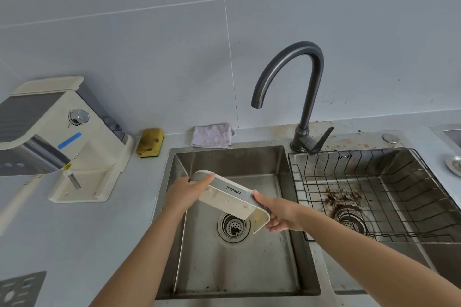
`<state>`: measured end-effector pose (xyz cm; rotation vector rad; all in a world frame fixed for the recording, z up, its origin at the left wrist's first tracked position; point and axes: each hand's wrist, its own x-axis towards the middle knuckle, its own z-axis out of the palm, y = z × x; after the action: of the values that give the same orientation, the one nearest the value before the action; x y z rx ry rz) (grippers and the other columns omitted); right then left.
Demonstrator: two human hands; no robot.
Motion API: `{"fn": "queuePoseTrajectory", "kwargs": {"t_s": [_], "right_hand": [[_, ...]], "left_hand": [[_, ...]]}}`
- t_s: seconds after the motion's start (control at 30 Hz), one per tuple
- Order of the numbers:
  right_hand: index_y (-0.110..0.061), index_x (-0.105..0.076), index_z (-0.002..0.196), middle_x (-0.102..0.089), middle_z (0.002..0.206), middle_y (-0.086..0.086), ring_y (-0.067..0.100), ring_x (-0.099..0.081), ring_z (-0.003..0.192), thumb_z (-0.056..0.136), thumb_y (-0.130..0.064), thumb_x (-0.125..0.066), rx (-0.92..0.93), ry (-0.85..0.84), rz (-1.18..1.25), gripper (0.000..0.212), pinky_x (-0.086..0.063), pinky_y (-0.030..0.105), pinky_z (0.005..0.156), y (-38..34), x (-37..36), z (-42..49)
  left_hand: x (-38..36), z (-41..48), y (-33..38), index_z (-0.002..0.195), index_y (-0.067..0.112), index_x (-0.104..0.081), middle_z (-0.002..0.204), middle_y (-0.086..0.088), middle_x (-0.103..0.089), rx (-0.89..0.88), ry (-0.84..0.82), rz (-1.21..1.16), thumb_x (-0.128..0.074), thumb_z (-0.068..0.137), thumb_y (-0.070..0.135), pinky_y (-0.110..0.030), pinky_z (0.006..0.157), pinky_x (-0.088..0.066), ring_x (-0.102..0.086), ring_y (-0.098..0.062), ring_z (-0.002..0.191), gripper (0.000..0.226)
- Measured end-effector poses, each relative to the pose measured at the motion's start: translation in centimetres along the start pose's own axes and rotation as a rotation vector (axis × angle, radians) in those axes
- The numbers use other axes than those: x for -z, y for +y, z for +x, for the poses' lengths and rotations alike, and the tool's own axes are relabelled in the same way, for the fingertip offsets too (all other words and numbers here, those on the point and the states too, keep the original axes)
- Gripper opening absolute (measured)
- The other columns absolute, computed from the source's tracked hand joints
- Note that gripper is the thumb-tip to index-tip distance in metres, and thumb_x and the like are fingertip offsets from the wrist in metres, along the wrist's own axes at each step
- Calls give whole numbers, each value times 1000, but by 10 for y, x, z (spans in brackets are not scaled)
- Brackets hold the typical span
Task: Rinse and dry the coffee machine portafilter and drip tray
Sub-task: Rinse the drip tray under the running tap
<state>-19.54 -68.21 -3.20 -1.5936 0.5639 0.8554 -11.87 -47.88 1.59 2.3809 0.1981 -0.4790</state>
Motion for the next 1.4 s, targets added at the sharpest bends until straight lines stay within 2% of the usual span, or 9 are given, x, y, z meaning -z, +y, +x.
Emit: {"fn": "queuePoseTrajectory", "kwargs": {"t_s": [0.17,0.3,0.67,0.83,1.0,1.1,1.23,1.33,1.4], "right_hand": [[-1,-56,120,-59,124,20,31,-55,119,87,-65,-31,-16,31,-29,77,-49,25,75,-4,0,-5],[-1,-56,120,-60,123,20,31,-55,118,87,-66,-31,-19,31,-38,77,-47,29,85,-6,1,-8],[-7,-55,122,-63,114,17,23,-59,90,86,-69,-25,-18,69,-145,77,-49,33,91,-9,-3,-12],[-8,-56,118,-63,114,16,22,-60,90,85,-71,-27,-5,94,-179,77,-51,31,87,-7,0,-14],[-3,-56,104,-63,89,14,21,-61,79,83,-72,-26,36,186,-323,78,-51,23,69,-5,8,-10],[0,-57,108,-64,89,18,27,-66,85,85,-70,-26,71,198,-403,80,-52,26,71,-4,10,-11],[-20,-50,127,-60,81,19,33,-64,82,96,-52,-24,187,209,-592,52,-51,34,78,-3,10,-15],[-16,-49,125,-53,74,9,26,-56,76,96,-51,-25,240,264,-696,51,-42,31,68,-2,10,-16],[-8,-51,119,-57,87,9,27,-57,85,93,-56,-27,271,319,-685,59,-41,32,75,-3,10,-18]], "left_hand": [[-2,1,-4,98,14,-59,100,-5,-60,27,8,60,-51,80,63,-31,78,-41,-55,-24,96,53],[-1,2,-6,114,10,-59,107,-6,-61,30,17,115,-47,78,69,-32,78,-41,-55,-24,98,70],[-1,-12,-5,114,6,-58,102,-7,-57,63,54,251,-36,82,71,-30,78,-40,-53,-24,94,76],[-7,-22,-6,113,5,-59,112,-11,-61,76,84,204,-38,82,70,-32,81,-40,-56,-28,105,75],[-17,-29,-12,109,4,-61,111,-12,-62,125,100,123,-38,78,74,-35,87,-46,-58,-28,103,80],[-21,-36,-13,117,4,-57,117,-12,-60,151,103,78,-36,79,73,-40,93,-48,-56,-29,106,82],[-24,-45,-11,126,4,-50,125,-13,-54,162,74,55,-33,87,66,-42,97,-46,-53,-31,112,75],[-25,-47,-14,133,6,-44,134,-13,-49,158,43,-41,-34,87,64,-40,100,-42,-49,-30,120,74],[-24,-47,-16,134,12,-43,133,-8,-49,106,39,-94,-34,90,59,-30,94,-37,-48,-25,119,66]]}}
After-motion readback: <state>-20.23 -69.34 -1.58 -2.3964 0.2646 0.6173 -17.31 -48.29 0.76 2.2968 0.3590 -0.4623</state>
